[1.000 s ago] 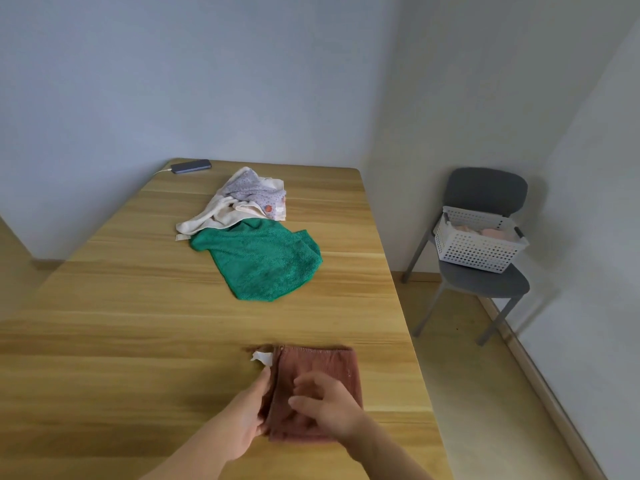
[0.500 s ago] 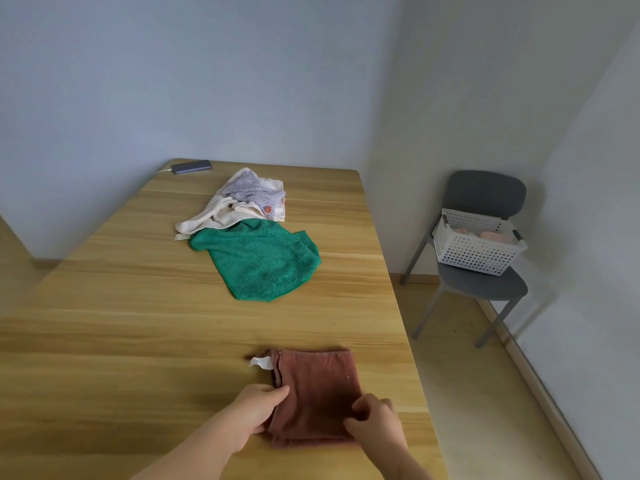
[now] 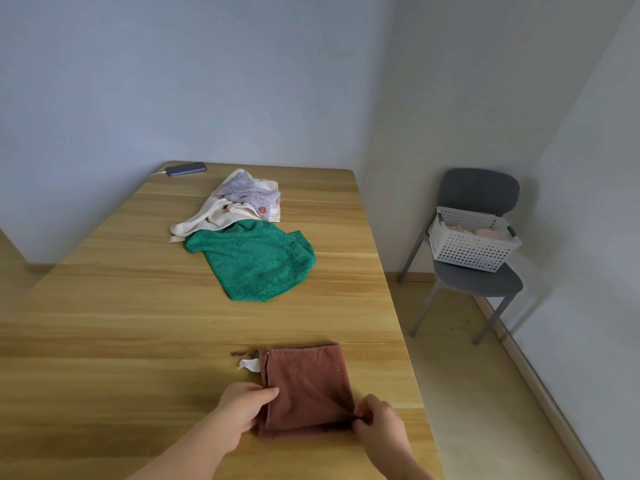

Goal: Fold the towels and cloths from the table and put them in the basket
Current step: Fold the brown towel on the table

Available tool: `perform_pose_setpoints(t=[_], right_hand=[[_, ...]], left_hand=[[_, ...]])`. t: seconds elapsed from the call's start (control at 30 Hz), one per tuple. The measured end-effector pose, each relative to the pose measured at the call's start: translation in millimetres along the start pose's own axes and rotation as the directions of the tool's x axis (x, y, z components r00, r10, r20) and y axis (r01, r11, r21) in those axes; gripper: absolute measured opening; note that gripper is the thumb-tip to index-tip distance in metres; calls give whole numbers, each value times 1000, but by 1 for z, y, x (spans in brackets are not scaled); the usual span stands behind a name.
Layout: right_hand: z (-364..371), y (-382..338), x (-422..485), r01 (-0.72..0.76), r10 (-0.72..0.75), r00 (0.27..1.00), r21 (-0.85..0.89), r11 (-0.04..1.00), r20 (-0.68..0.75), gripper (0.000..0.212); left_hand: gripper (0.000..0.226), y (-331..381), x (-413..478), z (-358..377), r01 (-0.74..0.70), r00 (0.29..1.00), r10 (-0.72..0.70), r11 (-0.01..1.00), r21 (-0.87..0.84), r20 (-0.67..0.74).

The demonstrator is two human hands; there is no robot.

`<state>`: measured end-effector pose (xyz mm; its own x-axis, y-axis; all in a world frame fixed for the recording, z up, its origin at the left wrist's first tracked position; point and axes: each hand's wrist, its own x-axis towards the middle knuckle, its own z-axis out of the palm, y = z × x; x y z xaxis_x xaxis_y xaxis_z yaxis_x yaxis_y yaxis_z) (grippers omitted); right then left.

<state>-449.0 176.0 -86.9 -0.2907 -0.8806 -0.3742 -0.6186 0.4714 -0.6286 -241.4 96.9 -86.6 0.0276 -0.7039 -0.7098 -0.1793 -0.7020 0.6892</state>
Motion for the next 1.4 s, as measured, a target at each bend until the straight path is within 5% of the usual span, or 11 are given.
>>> perform_pose_setpoints(t=[0.3,0.53,0.7,0.8,1.1,1.2,1.4], right_hand=[[5,-12,9,-169,159,985,207,964,68,13],[11,-15,8,-212,212,971,-12,977,108,19],[6,-21,8,-287,277,954,85,954,113,11],[6,-22,10,-287,278,957,151,946,82,17],[-5,2,17,-329,341,940,271,905,2,17],[-9,5,15,-336,344,938,321,885,34,29],[-12,16,13,-323,329,944,243,915,17,19]], left_hand=[[6,-9,17,-1,-78,996,86,962,262,-21],[15,-6,14,-1,-110,994,104,944,310,36],[55,-7,10,-5,-148,981,73,882,447,181],[57,-8,9,-3,-188,979,117,843,505,170],[44,-6,-10,10,-393,919,347,817,421,186],[30,-6,-13,16,-469,882,399,712,523,249],[36,-9,-18,31,-562,792,456,286,776,406]])
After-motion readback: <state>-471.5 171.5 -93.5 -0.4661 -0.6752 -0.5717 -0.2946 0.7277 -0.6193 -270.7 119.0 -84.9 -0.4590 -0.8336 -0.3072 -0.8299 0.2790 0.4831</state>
